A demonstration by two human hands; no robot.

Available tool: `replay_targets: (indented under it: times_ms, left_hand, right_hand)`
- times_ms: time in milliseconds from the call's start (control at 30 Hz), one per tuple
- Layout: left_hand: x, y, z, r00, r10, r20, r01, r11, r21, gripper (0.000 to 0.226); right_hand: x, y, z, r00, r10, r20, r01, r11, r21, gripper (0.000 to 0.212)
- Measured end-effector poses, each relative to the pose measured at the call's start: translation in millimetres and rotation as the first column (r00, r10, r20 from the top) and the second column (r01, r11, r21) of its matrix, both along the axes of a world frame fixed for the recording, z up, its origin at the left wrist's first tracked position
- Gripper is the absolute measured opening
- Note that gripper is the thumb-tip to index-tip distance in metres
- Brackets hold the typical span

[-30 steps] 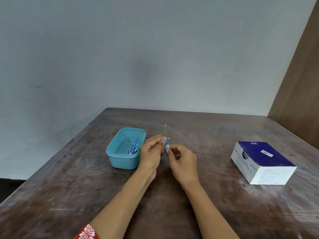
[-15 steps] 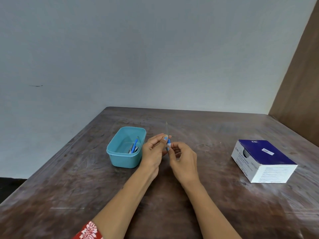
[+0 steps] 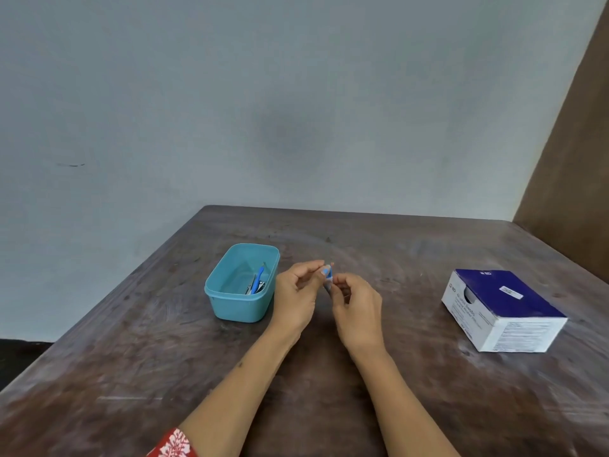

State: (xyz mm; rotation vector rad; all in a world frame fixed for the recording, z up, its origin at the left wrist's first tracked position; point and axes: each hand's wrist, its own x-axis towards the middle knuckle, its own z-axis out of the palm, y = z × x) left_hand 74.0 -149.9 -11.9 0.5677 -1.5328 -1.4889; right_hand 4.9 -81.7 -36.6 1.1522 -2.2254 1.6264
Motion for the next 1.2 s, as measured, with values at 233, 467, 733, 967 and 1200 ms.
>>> replay_targets:
  times_ms: [233, 467, 733, 967, 1200]
  left_hand:
    - [1, 0, -2, 0.995, 0.026, 0.093, -0.019, 0.997, -0.073, 0.02]
    - [5, 4, -2, 0.968, -0.164, 0.19, 0.189, 0.975, -0.12, 0.02]
    - [8, 6, 2, 0.891, -0.348, 0.29, 0.367, 0.93, -0.011, 0.02]
    - [8, 11, 3, 0.937, -0.242, 0.25, 0.26, 0.965, -0.041, 0.017]
    - [11, 8, 2, 0.846, -0.413, 0.337, 0.422, 0.905, 0.047, 0.017]
  right_hand:
    - [7, 8, 18, 0.992, -0.112, 0.05, 0.122, 0.946, -0.301, 0.015]
    - [8, 10, 20, 0.976, -0.045, 0.213, 0.12, 0.927, -0.355, 0.013]
    - [4, 10, 20, 0.965, -0.141, 0.223, 0.221, 0.892, -0.394, 0.01]
    - [3, 6, 14, 0.985, -0.173, -0.003, 0.165, 0.943, -0.288, 0.005]
    - [-2, 6, 10, 0.975, -0.224, 0.01, 0.217, 0.931, -0.294, 0.002]
